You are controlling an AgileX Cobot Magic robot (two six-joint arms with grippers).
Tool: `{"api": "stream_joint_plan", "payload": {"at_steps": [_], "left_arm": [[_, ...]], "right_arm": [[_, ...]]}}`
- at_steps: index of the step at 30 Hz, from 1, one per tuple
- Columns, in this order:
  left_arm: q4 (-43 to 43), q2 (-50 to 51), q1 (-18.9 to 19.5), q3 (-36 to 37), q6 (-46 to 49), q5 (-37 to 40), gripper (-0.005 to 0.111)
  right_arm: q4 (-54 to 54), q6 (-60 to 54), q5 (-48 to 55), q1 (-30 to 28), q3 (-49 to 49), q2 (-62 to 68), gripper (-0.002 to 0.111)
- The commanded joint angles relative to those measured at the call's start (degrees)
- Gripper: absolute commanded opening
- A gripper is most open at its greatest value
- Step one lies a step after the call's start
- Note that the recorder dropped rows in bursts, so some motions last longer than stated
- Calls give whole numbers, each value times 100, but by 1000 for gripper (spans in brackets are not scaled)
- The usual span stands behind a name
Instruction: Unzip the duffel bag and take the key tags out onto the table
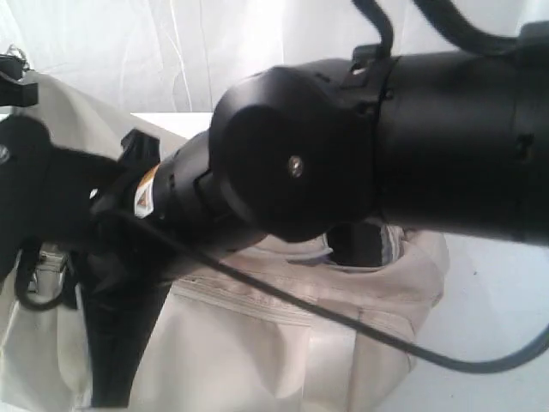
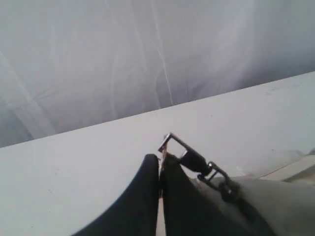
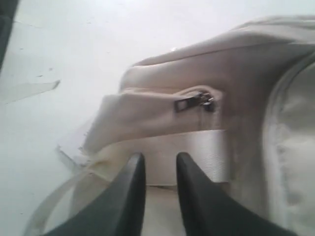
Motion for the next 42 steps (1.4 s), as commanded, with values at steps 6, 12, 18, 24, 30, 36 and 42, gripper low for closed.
{"api": "stream_joint_plan", "payload": {"at_steps": [6, 12, 18, 24, 30, 36, 42], "left_arm": [[138, -291, 56, -166, -545, 13, 0], [994, -291, 56, -166, -1096, -385, 0], [1475, -291, 56, -166, -1369, -959, 0], [1475, -291, 56, -166, -1394, -1483, 0], [1475, -291, 56, -166, -1470, -1770, 0], [1516, -335, 56, -166, -1468, -1815, 0], [1495, -361, 56, -166, -1480, -1751, 0]], "right_arm": [[661, 243, -1364, 30, 35, 9, 49], [940, 243, -1085, 30, 35, 362, 49], [1138, 232, -956, 30, 35, 519, 49], [816, 232, -1672, 30, 35, 644, 49], [472, 232, -1805, -139, 35, 680, 49], [-634, 232, -1192, -489, 35, 683, 53], [-2866, 786, -84, -371, 35, 671, 41]]}}
